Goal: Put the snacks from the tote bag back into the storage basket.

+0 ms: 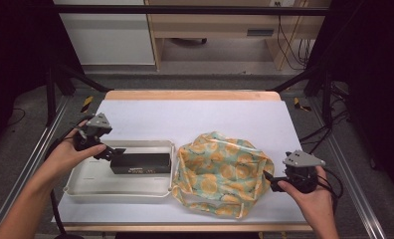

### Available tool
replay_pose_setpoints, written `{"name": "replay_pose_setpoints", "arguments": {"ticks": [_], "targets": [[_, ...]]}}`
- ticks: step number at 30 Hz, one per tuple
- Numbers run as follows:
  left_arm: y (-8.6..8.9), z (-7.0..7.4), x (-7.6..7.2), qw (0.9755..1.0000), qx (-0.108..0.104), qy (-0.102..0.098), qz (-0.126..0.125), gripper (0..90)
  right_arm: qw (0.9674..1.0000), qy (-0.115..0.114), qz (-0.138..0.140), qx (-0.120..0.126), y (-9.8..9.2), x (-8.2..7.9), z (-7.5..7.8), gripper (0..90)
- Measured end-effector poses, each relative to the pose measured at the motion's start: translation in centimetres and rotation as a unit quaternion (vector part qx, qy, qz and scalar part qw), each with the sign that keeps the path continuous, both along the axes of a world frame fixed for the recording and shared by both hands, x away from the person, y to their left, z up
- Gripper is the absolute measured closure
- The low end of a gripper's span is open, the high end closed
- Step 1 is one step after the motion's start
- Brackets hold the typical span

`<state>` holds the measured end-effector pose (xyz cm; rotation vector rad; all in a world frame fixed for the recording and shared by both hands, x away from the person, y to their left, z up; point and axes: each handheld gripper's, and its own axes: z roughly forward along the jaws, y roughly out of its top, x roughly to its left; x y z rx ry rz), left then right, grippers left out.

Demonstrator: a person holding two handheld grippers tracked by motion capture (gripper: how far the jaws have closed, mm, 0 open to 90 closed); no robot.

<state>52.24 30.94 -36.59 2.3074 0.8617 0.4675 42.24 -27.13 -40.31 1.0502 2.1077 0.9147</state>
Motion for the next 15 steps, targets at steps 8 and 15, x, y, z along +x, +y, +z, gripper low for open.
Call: {"name": "replay_pose_setpoints", "arguments": {"ticks": [8,15], "targets": [[2.7,-3.3,-0.6,0.9958,-0.053,-0.008,0.074,6.7,0.9962,0.007,-0.065,0.058,-1.4,1.7,-2.2,6.5],[4.1,-3.2,-1.4,0.9915,-0.074,-0.036,0.101,6.6,0.9888,-0.022,-0.104,0.105,-2.6,0.8,-3.2,6.5]]}}
